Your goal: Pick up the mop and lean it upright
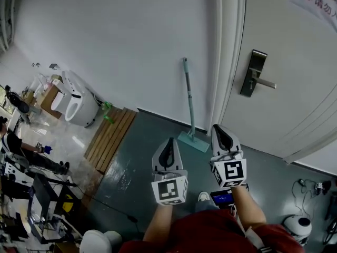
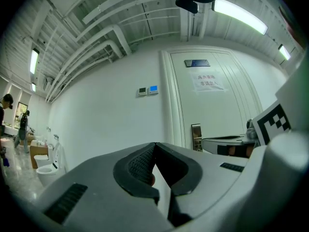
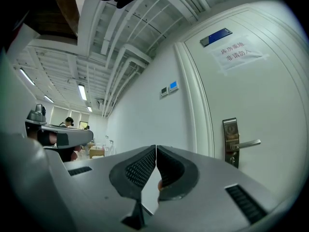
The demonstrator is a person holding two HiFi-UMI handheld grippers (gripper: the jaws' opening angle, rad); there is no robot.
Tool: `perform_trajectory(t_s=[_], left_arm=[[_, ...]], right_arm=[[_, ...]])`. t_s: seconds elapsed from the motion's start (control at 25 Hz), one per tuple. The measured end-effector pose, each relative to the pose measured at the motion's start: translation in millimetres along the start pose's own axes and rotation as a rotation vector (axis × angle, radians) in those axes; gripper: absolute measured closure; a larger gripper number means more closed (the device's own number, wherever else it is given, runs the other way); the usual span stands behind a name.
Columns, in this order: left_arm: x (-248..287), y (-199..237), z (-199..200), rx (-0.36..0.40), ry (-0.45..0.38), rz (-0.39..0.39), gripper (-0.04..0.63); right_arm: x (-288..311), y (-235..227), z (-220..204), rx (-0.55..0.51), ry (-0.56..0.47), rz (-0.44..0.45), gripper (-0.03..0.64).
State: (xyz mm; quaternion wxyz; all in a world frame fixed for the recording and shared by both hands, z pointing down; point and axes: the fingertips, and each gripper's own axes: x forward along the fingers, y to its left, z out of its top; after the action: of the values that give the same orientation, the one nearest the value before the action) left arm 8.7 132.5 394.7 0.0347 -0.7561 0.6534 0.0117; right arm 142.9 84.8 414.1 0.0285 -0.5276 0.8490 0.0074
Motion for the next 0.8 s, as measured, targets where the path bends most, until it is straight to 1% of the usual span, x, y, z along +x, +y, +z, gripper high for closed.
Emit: perform_trajectory(t_s=[0.28,0.48,0.64,0.8], left_arm=[[41.6,-3.5,-3.2,0.005,0.000,0.028,0.583],[62.9,4.4,-3.0,-0.003,-0.004,0.034,0.583],[82.3,18.1,-3.0,-0.023,-0.013,0.018,0.583],[111.7,43.7,-1.3,-0.034,-0.029,-0.016,0.583]], right_arm=[[33.3,-24.5,-3.8,-0.009,0.003,0.029,0.597],[54.9,-32.2,-6.4,-0.007,0.004,0.025,0.597],[78.9,-30.0,-9.7,-0.019,0.012,0.017,0.597],[117.7,-26.2,-13.9,-0.021,0.005,-0.017,0.597]])
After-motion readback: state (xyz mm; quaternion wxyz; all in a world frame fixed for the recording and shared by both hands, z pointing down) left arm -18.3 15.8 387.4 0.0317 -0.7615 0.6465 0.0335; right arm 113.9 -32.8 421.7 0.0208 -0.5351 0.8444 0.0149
